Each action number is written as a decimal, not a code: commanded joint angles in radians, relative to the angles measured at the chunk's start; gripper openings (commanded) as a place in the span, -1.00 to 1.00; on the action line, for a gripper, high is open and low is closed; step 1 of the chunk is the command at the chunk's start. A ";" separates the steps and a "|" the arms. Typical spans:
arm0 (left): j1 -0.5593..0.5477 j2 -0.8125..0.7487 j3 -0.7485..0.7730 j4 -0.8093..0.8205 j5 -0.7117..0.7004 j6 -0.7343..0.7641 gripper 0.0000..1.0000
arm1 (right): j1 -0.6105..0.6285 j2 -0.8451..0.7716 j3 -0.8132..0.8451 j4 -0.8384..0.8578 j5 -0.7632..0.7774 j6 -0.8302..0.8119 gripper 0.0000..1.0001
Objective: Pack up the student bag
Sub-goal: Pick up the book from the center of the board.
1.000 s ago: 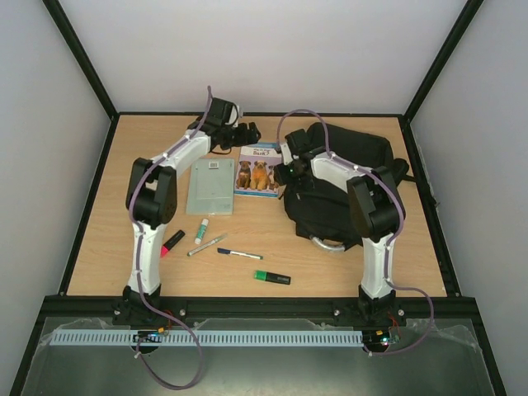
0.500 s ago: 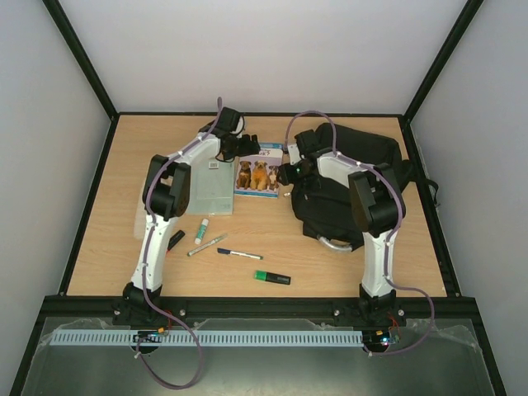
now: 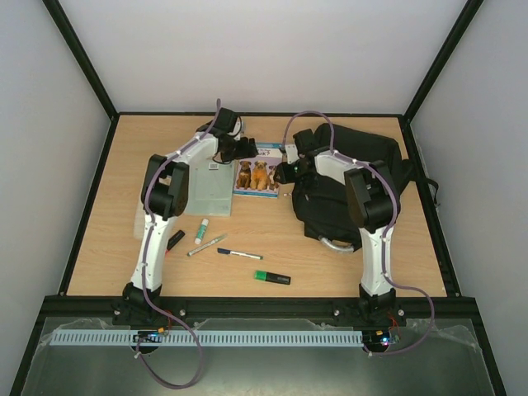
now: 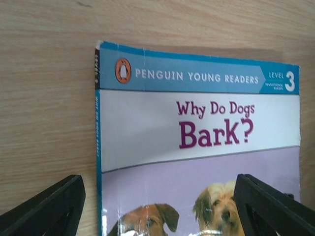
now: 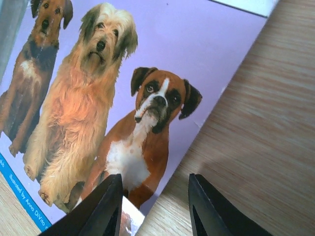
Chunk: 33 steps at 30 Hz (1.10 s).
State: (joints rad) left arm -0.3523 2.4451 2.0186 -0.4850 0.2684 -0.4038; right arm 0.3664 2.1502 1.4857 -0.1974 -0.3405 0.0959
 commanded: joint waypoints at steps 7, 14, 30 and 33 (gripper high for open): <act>0.004 -0.067 -0.119 -0.058 0.294 0.002 0.53 | 0.000 0.123 -0.001 -0.134 0.016 0.020 -0.33; -0.010 -0.169 -0.217 -0.002 0.346 -0.009 0.36 | 0.001 0.128 0.003 -0.141 0.006 0.011 -0.34; -0.028 -0.504 -0.640 0.099 0.146 -0.131 0.34 | 0.086 0.101 -0.006 -0.180 -0.108 -0.023 -0.36; -0.028 -0.544 -0.703 0.096 0.105 -0.156 0.34 | 0.109 0.120 -0.008 -0.188 -0.095 -0.027 -0.36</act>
State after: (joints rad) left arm -0.3645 1.9629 1.3785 -0.4088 0.4019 -0.5083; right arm 0.4049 2.1826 1.5249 -0.2234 -0.4068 0.0788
